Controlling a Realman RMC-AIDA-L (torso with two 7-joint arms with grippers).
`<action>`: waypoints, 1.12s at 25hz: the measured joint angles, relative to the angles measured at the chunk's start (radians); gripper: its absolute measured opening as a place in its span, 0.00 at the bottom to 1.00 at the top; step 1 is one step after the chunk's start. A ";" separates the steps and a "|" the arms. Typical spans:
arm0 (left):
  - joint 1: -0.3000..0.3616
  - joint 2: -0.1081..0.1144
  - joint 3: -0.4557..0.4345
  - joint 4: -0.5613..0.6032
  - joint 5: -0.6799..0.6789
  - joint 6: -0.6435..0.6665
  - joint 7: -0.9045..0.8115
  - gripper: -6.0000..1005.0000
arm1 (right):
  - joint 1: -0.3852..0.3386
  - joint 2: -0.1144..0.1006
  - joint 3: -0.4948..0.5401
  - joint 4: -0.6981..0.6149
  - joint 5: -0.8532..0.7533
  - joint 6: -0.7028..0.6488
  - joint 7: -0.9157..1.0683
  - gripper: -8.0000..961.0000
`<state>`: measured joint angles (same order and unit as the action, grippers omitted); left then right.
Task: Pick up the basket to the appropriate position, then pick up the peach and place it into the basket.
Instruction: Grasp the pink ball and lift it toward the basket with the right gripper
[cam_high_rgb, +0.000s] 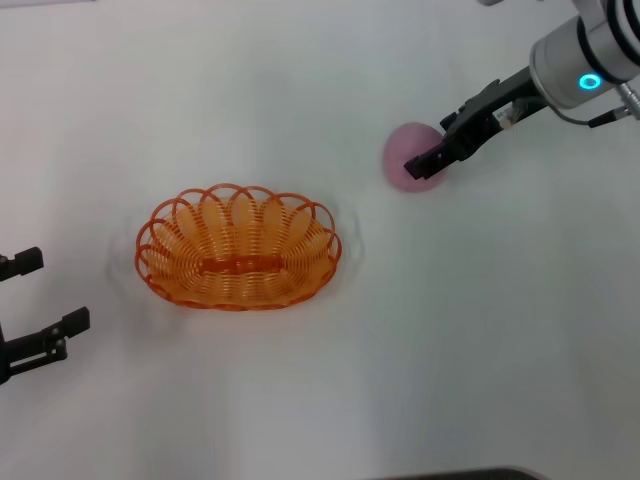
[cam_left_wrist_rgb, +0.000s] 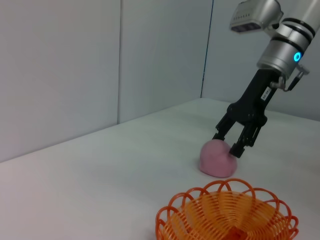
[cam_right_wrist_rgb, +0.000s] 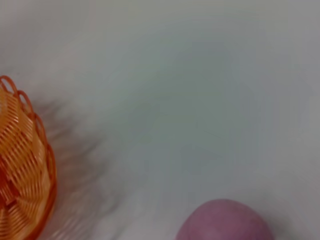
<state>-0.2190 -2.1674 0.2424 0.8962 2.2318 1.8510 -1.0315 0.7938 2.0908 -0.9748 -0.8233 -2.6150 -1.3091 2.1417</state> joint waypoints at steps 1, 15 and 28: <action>0.000 0.000 0.000 -0.001 0.000 0.000 0.000 0.88 | 0.001 0.000 -0.004 0.004 0.000 0.002 0.000 0.96; 0.000 0.002 0.000 -0.002 0.000 0.002 -0.005 0.88 | -0.005 -0.002 -0.018 0.007 0.021 0.030 0.012 0.88; -0.005 0.003 0.000 0.000 0.000 0.002 -0.012 0.88 | -0.005 0.000 -0.021 0.003 0.036 0.026 0.008 0.26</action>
<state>-0.2236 -2.1644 0.2424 0.8958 2.2320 1.8535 -1.0431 0.7888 2.0910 -0.9956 -0.8206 -2.5790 -1.2833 2.1502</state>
